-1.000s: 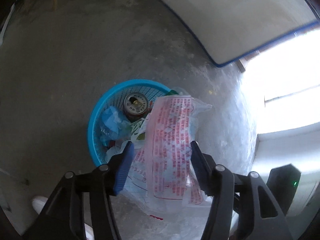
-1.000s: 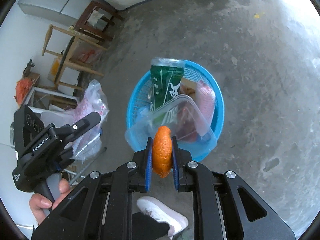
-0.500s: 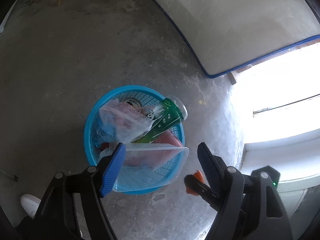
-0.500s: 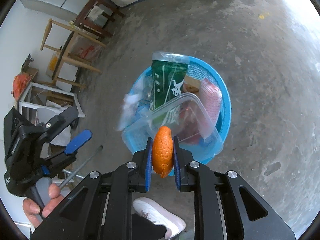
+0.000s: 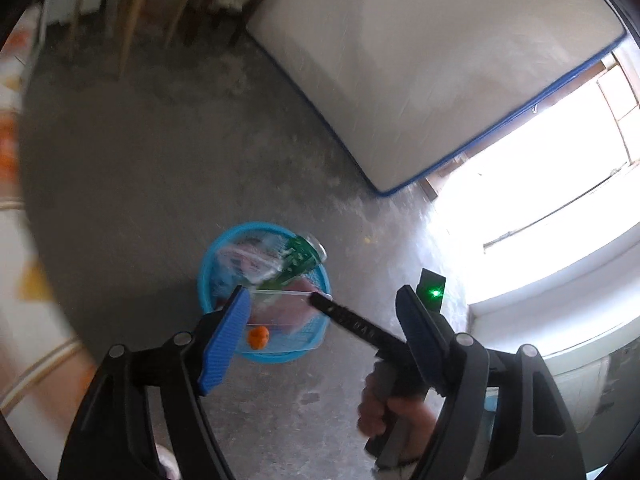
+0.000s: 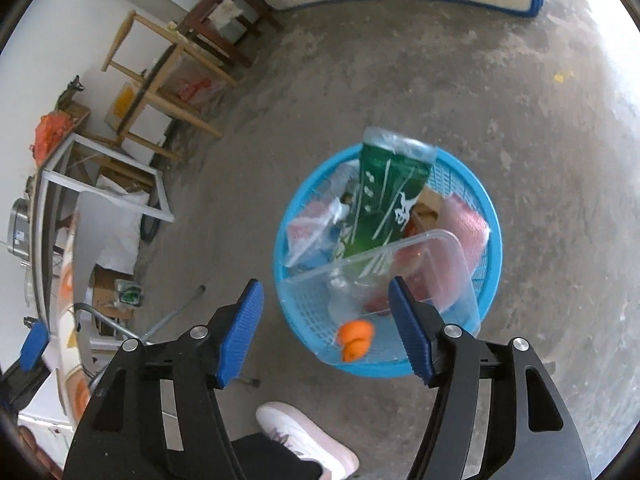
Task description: Collect trash
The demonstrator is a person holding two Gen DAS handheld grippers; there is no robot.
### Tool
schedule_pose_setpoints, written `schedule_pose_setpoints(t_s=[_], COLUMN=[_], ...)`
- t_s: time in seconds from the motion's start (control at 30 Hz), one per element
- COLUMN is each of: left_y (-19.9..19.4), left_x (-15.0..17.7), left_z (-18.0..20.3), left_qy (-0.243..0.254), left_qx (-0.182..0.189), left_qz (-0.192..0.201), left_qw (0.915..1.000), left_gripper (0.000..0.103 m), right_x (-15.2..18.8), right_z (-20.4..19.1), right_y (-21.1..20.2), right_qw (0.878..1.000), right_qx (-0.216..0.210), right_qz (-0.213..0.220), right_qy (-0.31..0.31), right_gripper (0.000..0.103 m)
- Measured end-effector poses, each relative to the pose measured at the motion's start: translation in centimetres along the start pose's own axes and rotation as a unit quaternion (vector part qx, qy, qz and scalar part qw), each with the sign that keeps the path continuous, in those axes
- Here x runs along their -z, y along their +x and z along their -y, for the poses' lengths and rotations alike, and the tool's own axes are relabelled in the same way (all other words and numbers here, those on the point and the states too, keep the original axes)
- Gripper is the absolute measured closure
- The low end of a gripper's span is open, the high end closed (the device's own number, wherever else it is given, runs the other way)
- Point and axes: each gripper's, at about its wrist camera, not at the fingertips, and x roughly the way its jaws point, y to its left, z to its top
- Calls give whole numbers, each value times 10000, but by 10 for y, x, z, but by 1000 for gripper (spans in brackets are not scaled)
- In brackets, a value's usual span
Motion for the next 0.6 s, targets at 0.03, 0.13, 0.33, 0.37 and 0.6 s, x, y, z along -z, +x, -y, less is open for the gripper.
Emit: schedule_pose_setpoints(t_s=[0.03,0.13,0.33,0.37,0.6], left_y=[-14,-60,-148,-161,-280], left_x=[4,17,44,47,105], left_z=[2,3,-9,-12,-21], left_qy=[54,177,407,474,1091], left_qx=[-76,-411,-1063,-1176,-2580], left_qz=[104,356,703,745,1199], left_qw=[9999,9984,9910,9891,9525], left_gripper=[29,28,28,28,19], right_x=[1,10,29,34,80], right_z=[-1,-6,-41,-54,-164], right_y=[-4,-19,-56,-68,-169], right_qw=[10000,9995,9959,9937,9421], right_qx=[-25,-122,-356,-361,-544], right_qz=[63,280,711,831,2023], right_qy=[-18,-100,-430,-666,-2618], right_gripper=[41,41,41,40,10])
